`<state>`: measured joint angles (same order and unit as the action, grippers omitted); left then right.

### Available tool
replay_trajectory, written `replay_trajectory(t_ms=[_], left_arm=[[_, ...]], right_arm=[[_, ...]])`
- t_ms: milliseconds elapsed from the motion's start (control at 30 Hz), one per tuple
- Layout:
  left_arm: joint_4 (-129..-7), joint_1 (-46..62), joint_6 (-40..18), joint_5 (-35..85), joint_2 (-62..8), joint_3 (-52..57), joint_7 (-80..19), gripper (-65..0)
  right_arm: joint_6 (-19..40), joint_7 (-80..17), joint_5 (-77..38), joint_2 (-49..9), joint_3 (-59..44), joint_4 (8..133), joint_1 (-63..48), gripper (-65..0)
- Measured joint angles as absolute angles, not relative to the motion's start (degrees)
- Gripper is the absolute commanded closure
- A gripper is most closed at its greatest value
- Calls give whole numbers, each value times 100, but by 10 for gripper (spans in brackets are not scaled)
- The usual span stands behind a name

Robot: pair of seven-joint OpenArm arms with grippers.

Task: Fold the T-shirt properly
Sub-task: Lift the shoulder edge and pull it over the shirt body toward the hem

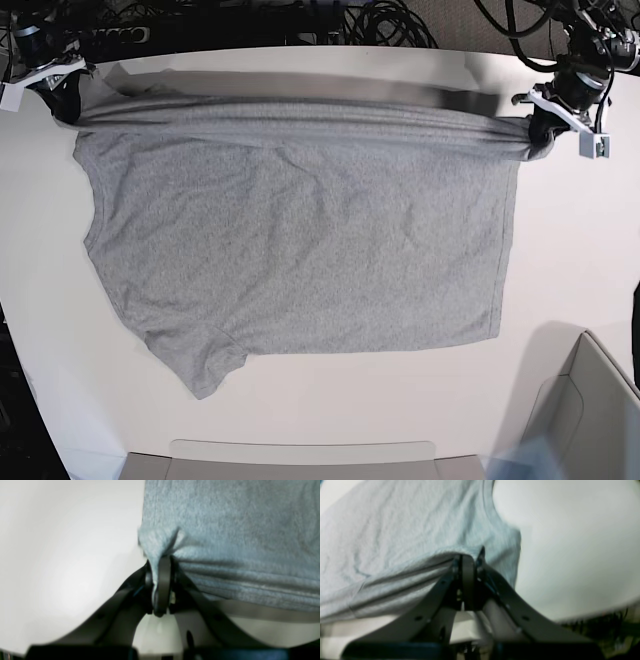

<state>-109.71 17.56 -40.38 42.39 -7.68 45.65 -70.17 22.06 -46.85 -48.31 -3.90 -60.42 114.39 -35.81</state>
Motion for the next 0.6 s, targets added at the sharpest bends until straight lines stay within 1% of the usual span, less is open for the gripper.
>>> replay_trajectory(t_ms=[100, 167, 400, 600], left_arm=[[-10973, 1448, -4045, 4311, -784, 4550, -7100, 0], [-10899, 1243, -4040, 4268, -779, 4525, -7308, 0], [-10252, 659, -4021, 3601, -775, 4091, -7330, 0], [-10066, 598, -3992, 3538, -812, 4091, -7345, 0]], right_arm=[[2211, -5266, -4340, -523, -6042, 11428, -3070, 0], [2222, -5428, -4217, -537, -6012, 11430, -2751, 0], [2189, -5487, -2823, -598, -5105, 11397, -2010, 0], [2209, -5489, -1750, -633, -4390, 11397, -1376, 0]])
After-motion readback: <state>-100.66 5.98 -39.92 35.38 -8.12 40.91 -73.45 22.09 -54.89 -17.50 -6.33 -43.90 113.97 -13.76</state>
